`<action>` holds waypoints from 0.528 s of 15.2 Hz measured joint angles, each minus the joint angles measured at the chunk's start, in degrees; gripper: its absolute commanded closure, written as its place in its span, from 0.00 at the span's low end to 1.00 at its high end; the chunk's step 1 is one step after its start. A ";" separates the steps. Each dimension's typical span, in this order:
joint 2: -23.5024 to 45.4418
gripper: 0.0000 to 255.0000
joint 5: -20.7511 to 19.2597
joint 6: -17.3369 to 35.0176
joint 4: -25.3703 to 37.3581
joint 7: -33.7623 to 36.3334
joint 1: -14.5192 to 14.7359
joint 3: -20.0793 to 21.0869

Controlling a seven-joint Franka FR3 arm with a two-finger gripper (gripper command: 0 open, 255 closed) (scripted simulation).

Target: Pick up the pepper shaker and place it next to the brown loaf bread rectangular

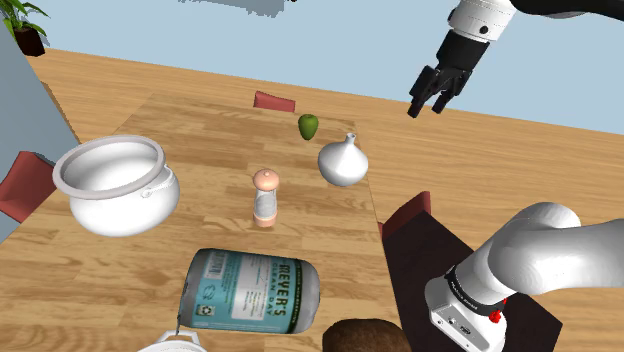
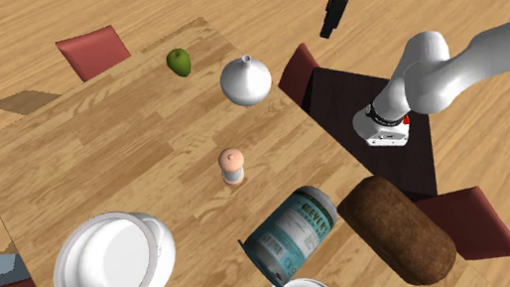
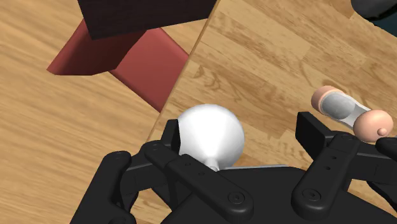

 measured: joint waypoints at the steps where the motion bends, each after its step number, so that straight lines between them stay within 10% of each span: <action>1: 0.00 0.00 0.00 0.00 0.00 0.00 0.00 0.00; 8: 7.00 0.00 3.57 8.57 -1.14 4.52 1.89 5.12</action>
